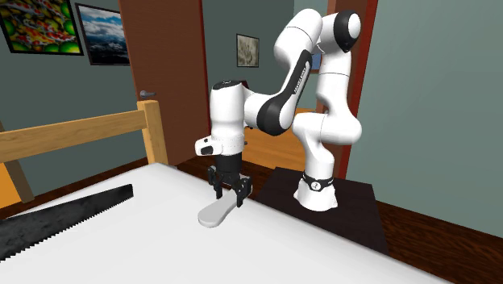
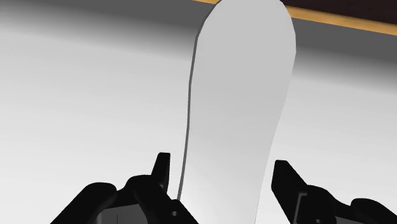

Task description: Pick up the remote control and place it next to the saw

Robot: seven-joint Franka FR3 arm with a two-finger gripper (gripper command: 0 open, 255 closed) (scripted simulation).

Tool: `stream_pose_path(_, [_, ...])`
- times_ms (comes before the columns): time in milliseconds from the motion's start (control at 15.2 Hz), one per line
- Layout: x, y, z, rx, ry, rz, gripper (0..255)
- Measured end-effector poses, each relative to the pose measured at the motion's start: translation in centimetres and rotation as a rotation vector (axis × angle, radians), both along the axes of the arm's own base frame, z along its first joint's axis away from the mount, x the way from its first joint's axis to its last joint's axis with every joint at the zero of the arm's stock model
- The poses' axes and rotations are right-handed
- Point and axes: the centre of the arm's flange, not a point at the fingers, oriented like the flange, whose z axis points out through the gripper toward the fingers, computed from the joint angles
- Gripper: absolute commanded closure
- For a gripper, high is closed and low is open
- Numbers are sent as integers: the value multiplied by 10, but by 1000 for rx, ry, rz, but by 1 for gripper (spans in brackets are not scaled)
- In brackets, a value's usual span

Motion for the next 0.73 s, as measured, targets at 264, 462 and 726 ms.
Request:
stream_pose_path(264, [0, 0, 7, 0, 0, 0, 255])
stream_pose_path(462, [0, 1, 21, 0, 0, 0, 255])
stream_pose_path(726, [0, 0, 43, 0, 0, 0, 255])
